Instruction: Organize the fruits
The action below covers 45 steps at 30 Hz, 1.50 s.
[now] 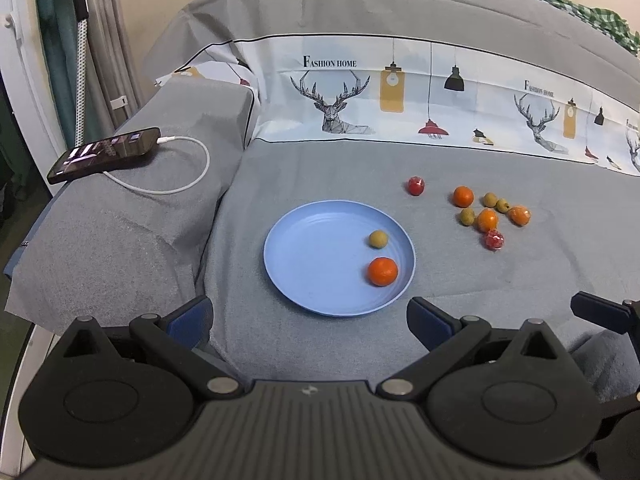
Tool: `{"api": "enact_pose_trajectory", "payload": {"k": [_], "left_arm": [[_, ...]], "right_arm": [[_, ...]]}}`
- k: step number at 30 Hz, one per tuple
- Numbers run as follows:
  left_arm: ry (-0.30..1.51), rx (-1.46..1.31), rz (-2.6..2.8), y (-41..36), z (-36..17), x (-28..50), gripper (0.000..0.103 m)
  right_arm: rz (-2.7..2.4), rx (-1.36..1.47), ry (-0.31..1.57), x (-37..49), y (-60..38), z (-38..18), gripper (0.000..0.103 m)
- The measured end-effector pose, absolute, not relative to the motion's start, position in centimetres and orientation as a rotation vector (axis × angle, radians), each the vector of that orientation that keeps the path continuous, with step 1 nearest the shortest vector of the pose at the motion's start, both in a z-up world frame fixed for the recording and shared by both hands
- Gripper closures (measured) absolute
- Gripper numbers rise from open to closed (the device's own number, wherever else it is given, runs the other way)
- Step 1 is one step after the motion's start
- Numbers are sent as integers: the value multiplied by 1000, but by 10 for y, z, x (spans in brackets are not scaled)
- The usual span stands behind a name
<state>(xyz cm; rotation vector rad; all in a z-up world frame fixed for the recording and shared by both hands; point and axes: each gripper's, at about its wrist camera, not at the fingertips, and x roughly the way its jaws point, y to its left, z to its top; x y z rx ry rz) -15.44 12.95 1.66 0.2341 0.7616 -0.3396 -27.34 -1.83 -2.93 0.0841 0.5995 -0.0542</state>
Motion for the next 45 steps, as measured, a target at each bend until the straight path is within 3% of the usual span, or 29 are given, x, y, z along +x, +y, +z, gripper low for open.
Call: {"api": "enact_pose_trajectory", "payload": {"k": [16, 27, 38, 40, 41, 42, 43, 44, 45], "left_arm": [[865, 287, -344, 94, -11, -121, 0], [931, 336, -448, -16, -46, -58, 0], [930, 479, -491, -110, -93, -10, 0], [925, 492, -502, -120, -97, -8, 0], [924, 495, -505, -124, -99, -9, 0], [925, 497, -509, -129, -101, -8, 0], [927, 498, -514, -134, -103, -8, 0], [928, 500, -518, -138, -105, -8, 0], [928, 503, -519, -143, -107, -6, 0]], "right_arm": [[-222, 198, 619, -247, -79, -63, 1], [-578, 301, 632, -174, -221, -130, 1], [-521, 282, 668, -80, -296, -196, 1], [-502, 259, 670, -74, -301, -199, 7], [-502, 241, 666, -73, -301, -199, 16], [-494, 226, 659, -73, -302, -199, 33], [-476, 228, 642, -75, -303, -197, 43], [-467, 235, 628, -78, -306, -195, 64], [-480, 238, 622, -80, -309, -194, 66]]}}
